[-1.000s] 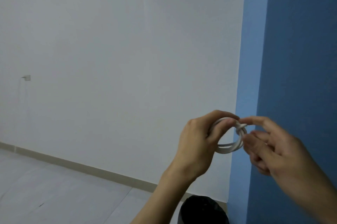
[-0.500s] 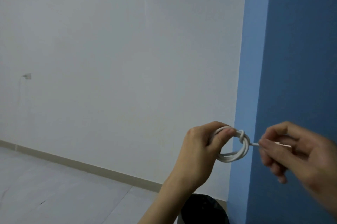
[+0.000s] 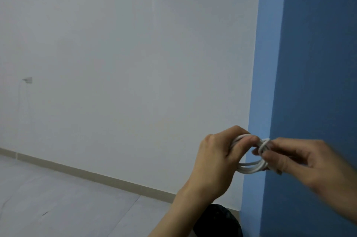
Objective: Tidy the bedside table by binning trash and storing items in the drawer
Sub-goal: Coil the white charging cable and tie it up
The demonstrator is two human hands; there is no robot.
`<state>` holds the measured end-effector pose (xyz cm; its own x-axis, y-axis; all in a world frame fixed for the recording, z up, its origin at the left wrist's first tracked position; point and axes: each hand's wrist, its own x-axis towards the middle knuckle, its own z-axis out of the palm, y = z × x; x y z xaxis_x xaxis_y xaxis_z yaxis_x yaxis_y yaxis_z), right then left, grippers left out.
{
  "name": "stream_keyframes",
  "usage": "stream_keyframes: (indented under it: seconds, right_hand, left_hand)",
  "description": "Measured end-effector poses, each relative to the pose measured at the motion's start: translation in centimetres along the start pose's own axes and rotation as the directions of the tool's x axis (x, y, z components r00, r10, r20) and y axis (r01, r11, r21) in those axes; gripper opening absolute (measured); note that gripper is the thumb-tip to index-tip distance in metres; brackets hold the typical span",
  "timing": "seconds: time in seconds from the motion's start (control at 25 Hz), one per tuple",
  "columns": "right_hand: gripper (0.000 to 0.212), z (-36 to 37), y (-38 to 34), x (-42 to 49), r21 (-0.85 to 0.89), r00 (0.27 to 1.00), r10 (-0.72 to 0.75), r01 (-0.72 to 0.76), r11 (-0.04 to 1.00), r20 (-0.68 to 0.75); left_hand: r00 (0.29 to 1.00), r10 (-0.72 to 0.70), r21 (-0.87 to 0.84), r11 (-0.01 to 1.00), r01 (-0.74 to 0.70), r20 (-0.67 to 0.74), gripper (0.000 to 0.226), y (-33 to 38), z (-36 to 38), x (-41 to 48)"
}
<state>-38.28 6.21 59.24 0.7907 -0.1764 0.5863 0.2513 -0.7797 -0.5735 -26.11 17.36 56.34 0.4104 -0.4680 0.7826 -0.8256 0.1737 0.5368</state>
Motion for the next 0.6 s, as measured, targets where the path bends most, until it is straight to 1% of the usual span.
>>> stream_keyframes:
  seconds: [0.08,0.16,0.24,0.32,0.44,0.52,0.6]
  right_hand:
    - [0.066,0.1,-0.1,0.0,-0.064,1.0,0.01,-0.011,0.998,-0.018]
    - [0.054,0.6,-0.1,0.0,-0.098,0.999,0.028,-0.032,0.995,-0.037]
    - [0.041,1.3,0.1,-0.1,-0.05,0.996,0.033,-0.037,0.998,-0.079]
    - [0.042,1.9,0.1,-0.4,-0.004,0.993,0.031,-0.031,0.999,-0.113]
    - [0.063,2.5,0.0,-0.9,0.041,0.991,0.026,-0.02,0.999,-0.131]
    - [0.064,2.5,0.0,-1.0,0.023,0.992,0.006,-0.004,1.0,-0.124]
    - [0.06,2.3,0.2,-0.9,-0.021,0.993,-0.016,0.013,1.0,-0.114]
  left_hand:
    - [0.999,0.024,0.077,0.997,-0.022,-0.024,0.028,-0.1,0.2,0.0]
    - [0.993,0.05,0.136,0.99,-0.035,-0.111,0.026,-0.2,0.7,0.0]
    - [0.968,0.1,0.17,0.984,-0.061,-0.231,0.025,-0.5,1.1,0.0]
    - [0.942,0.142,0.176,0.98,-0.091,-0.305,0.02,-0.8,1.1,0.0]
    - [0.94,0.097,0.092,0.993,-0.07,-0.327,0.019,-0.7,0.9,0.1]
    - [0.947,0.045,0.043,0.999,-0.033,-0.317,0.021,-0.8,0.8,0.2]
    - [0.964,-0.007,-0.04,0.999,-0.003,-0.264,0.026,-0.7,0.7,0.3]
